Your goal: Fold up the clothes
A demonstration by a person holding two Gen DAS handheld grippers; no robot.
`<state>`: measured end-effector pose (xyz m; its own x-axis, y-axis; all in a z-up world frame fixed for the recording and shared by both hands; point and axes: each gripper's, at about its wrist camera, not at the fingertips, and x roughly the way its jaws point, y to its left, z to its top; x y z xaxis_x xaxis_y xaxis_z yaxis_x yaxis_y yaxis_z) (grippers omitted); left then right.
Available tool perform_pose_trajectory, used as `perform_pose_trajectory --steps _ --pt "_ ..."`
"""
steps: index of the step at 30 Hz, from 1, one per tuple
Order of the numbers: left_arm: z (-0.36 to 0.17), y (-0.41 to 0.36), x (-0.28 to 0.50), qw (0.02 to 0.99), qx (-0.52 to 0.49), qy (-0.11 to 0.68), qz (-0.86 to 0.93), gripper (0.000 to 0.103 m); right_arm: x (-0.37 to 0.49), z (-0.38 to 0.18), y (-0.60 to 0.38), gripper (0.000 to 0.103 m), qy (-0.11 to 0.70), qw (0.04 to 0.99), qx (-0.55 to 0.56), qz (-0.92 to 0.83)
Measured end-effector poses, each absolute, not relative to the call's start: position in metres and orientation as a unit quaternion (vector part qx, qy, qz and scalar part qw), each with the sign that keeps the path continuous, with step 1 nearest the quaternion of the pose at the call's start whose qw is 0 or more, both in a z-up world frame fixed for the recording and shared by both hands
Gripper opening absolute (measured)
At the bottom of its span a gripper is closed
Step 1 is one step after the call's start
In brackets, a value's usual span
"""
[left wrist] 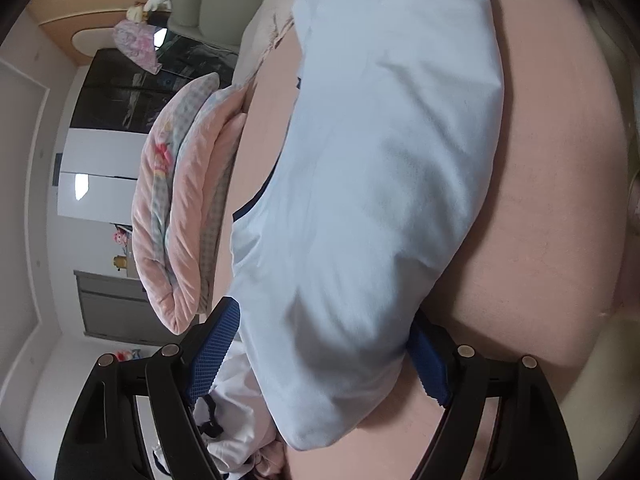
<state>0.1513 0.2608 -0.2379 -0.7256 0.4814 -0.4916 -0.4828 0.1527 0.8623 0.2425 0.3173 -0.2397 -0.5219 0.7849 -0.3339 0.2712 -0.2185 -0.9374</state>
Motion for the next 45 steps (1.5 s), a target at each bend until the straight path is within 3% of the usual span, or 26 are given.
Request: perform_pose_trajectory --steps 8,9,11,13,18,24,29,31,33,37,45 --pt "-0.248 0.270 0.153 0.354 -0.002 0.685 0.637 0.084 0.237 -0.247 0.319 0.083 -0.565 0.200 -0.463 0.653" --pt "-0.249 0.271 0.153 0.352 0.000 0.687 0.636 0.085 0.238 -0.248 0.318 0.080 -0.562 0.197 -0.464 0.656" --pt "-0.248 0.270 0.151 0.354 -0.002 0.682 0.641 0.085 0.241 -0.254 0.317 0.055 -0.553 0.180 -0.478 0.659" --pt "-0.247 0.268 0.150 0.357 -0.002 0.673 0.648 0.085 0.243 -0.256 0.315 0.041 -0.550 0.173 -0.483 0.658" --pt "-0.247 0.268 0.147 0.365 -0.008 0.666 0.651 0.083 0.245 -0.261 0.313 0.040 -0.548 0.161 -0.494 0.655" --pt "-0.243 0.280 0.131 0.397 -0.096 0.641 0.649 0.076 0.248 -0.260 0.318 0.040 -0.527 0.150 -0.494 0.675" --pt "-0.244 0.280 0.130 0.408 -0.136 0.618 0.657 0.062 0.245 -0.253 0.328 0.040 -0.493 0.142 -0.493 0.703" --pt "-0.247 0.278 0.136 0.413 -0.138 0.620 0.653 0.044 0.245 -0.254 0.327 0.039 -0.492 0.143 -0.493 0.703" --pt "-0.248 0.278 0.140 0.416 -0.138 0.623 0.648 0.034 0.245 -0.256 0.325 0.036 -0.495 0.142 -0.495 0.699" --pt "-0.246 0.279 0.140 0.418 -0.147 0.621 0.647 0.033 0.243 -0.254 0.328 0.033 -0.486 0.129 -0.505 0.701" --pt "-0.217 0.299 0.098 0.457 -0.305 0.549 0.630 0.034 0.228 -0.233 0.345 0.032 -0.409 0.094 -0.553 0.719"
